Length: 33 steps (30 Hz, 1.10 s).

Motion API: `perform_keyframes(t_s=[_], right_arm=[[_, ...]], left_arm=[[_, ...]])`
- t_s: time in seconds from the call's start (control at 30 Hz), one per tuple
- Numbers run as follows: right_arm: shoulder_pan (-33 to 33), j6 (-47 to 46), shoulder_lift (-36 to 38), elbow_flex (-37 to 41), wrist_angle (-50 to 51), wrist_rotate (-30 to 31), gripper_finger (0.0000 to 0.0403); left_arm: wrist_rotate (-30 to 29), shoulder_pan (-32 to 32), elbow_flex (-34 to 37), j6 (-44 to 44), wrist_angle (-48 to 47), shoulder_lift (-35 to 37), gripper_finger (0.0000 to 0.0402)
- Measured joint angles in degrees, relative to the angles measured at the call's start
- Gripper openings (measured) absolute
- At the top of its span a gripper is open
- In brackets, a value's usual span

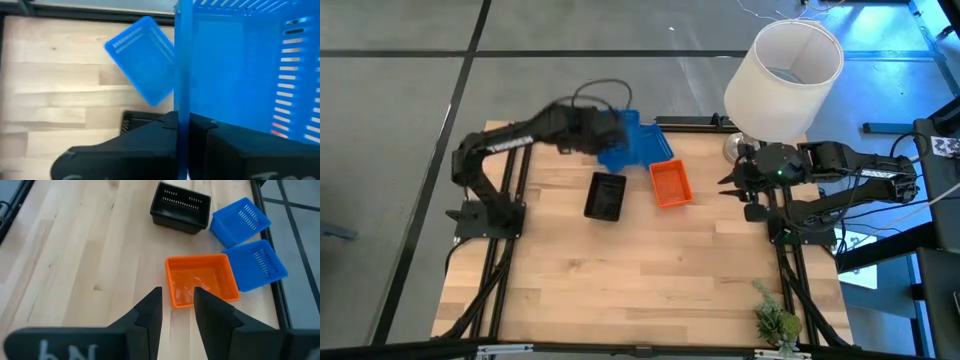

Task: Stack baskets by color
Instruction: Stack the bottom right blue basket bin on top of the left blue basket bin

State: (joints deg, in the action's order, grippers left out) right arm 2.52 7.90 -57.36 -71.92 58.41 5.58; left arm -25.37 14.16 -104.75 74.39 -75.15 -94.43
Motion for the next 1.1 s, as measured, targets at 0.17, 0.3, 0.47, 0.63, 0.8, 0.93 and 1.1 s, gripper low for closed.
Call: perform_keyframes(t_s=[0.17, 0.3, 0.47, 0.63, 0.8, 0.93, 1.1], right_arm=[[0.0, 0.1, 0.0, 0.0, -2.7, 0.0, 0.0110], [0.0, 0.1, 0.0, 0.0, -4.0, 0.0, 0.0110], [0.0, 0.1, 0.0, 0.0, -4.7, 1.5, 0.0110], [0.0, 0.1, 0.0, 0.0, -4.7, 3.4, 0.0110], [0.0, 0.1, 0.0, 0.0, -4.6, 3.4, 0.0110], [0.0, 0.1, 0.0, 0.0, -4.6, 3.5, 0.0110], [0.0, 0.1, 0.0, 0.0, -4.6, 3.5, 0.0110]], left_arm=[[8.8, 11.6, 4.4, -1.4, 2.0, -0.1, 0.0000], [16.0, 18.5, 10.3, -3.5, 10.2, 0.0, 0.0000], [25.0, 22.9, 21.6, -2.9, 24.3, -0.1, 0.0000], [28.0, 24.9, 31.3, 0.8, 30.1, -0.1, 0.0000], [30.1, 25.2, 37.6, 2.9, 35.8, -0.1, 0.0000], [30.0, 25.2, 40.6, 5.0, 40.7, -0.1, 0.0000], [27.1, 25.2, 41.4, 6.4, 40.8, -0.1, 0.0000]])
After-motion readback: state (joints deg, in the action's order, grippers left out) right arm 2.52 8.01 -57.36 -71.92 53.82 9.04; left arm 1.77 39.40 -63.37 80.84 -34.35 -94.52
